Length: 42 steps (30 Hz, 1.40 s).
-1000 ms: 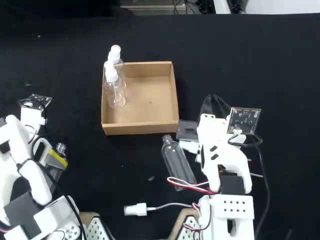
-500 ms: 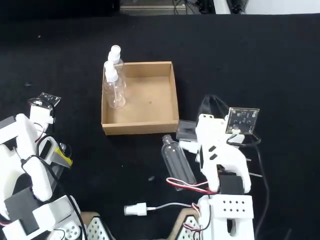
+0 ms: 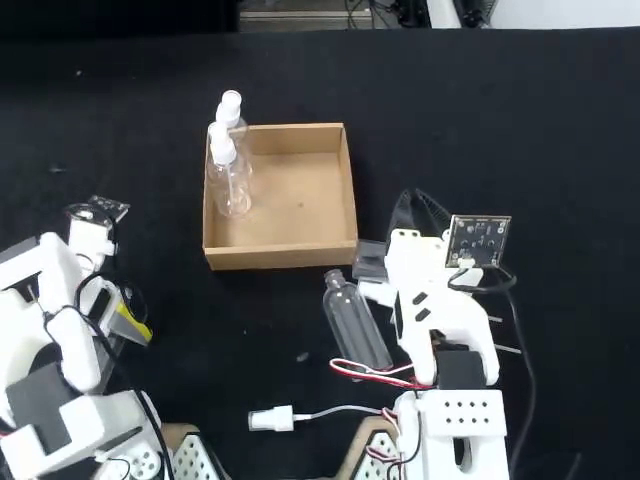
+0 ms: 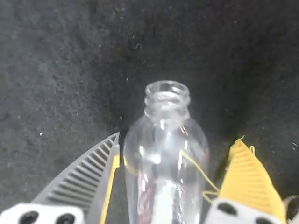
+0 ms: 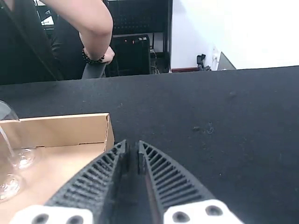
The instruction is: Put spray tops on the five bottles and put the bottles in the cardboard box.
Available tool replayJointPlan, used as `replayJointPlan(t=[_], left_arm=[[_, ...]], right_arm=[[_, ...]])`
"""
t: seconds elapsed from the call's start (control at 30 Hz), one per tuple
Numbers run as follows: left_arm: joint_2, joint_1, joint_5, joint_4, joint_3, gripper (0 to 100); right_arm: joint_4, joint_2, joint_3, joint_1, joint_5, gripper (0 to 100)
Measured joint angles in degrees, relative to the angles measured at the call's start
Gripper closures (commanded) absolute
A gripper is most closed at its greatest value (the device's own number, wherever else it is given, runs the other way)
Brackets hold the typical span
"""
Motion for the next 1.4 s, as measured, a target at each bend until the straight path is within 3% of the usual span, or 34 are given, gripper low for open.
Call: replayJointPlan(t=[0.4,0.47,0.57,0.6,0.67,0.73,0.9,1.07,1.2,1.4], left_arm=[[3.3,-0.3,0.1,-4.2,-0.4,69],[3.4,-0.9,0.1,-4.2,-1.1,74],[4.0,-1.6,0.1,-4.3,-1.6,96],[4.0,-1.6,-0.3,-4.1,-1.6,98],[4.0,-1.6,-2.8,-2.1,-1.7,93],[3.9,-1.5,-3.9,1.0,-1.7,98],[1.5,-1.5,-3.6,7.3,-2.1,97],[-9.7,-5.1,0.6,6.2,-2.2,97],[-18.9,-11.4,12.1,-1.6,-2.2,97],[-22.2,-5.4,28.5,-3.5,-1.2,97]], right_arm=[[0.0,0.0,0.0,0.0,0.0,98.0],[0.0,0.0,0.0,0.0,0.0,98.0],[0.0,0.0,0.0,0.0,0.0,98.0],[0.0,0.0,0.0,0.0,0.0,98.0],[0.0,0.0,0.0,0.0,0.0,98.0],[0.0,0.0,0.0,0.0,0.0,98.0],[0.0,0.0,0.0,0.0,0.0,98.0],[0.0,0.0,0.0,0.0,0.0,98.0],[0.0,0.0,0.0,0.0,0.0,98.0],[2.2,0.0,0.0,0.0,1.2,97.9]])
